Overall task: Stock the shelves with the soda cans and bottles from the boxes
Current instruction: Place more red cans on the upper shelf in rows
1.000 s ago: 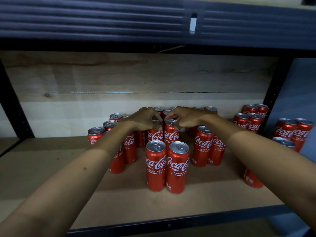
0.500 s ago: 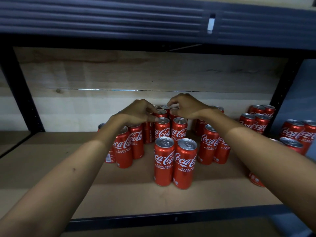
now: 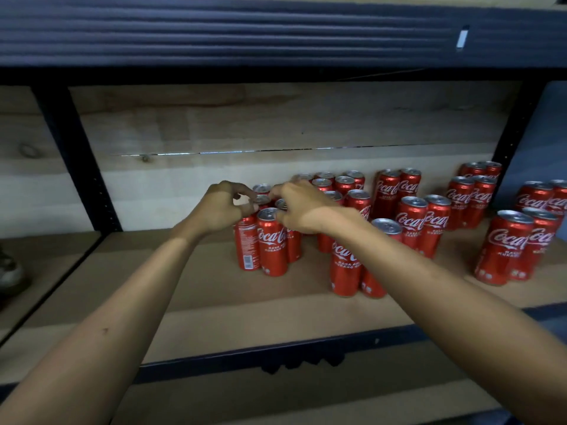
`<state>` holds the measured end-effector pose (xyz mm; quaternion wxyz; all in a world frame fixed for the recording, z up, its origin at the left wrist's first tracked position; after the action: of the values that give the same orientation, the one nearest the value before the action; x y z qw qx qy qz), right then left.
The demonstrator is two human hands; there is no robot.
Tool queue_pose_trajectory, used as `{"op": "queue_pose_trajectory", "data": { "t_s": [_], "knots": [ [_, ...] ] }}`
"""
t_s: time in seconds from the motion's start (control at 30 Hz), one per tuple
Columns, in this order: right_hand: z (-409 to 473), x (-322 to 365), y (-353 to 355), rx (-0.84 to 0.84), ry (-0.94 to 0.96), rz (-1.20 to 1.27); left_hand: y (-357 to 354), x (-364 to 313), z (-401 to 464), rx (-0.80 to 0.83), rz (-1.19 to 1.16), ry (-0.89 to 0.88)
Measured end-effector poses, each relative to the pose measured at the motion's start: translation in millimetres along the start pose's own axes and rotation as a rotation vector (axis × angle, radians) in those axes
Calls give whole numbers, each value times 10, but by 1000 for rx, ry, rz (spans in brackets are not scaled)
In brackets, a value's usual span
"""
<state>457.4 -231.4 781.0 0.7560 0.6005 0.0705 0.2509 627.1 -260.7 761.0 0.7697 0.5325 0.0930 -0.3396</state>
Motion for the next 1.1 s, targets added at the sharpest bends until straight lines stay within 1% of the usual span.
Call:
{"op": "queue_pose_trajectory", "data": {
  "t_s": [0.1, 0.2, 0.27, 0.4, 0.47, 0.57, 0.63, 0.8, 0.93, 1.1],
  "knots": [
    [-7, 77, -306, 24, -114, -35, -64, 142, -154, 38, -29, -37],
    [-64, 97, -525, 13, -228, -4, -125, 250, -256, 17, -74, -30],
    [-87, 98, -618, -32, -293, 55, -164, 312, -289, -9, -134, -13],
    [-95, 93, -713, -149, -349, 191, -280, 372, -329, -25, -207, 18],
    [-107, 76, -735, -207, -356, 267, -305, 389, -331, -93, -236, 24],
    [-123, 40, -756, -272, -312, 339, -296, 450, -317, -163, -297, 63],
    [-127, 41, -760, -291, -272, 371, -274, 500, -344, -160, -335, 73],
    [-152, 185, -841, -309, -183, 488, -105, 639, -493, -125, -345, 66],
    [-103, 432, -944, -258, -84, 609, 171, 817, -754, -125, -381, 85],
    [4, 807, -1123, -217, 23, 771, 482, 1069, -1115, -120, -499, 136]
  ]
}}
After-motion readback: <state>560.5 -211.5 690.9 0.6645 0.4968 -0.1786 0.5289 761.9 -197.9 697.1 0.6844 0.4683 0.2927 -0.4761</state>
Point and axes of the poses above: each hand's wrist, its own z-axis towards the middle knuckle, its own y-axis out of the back of the hand, x = y × z, the point moved 4 cm from there along z, towards the middle knuckle
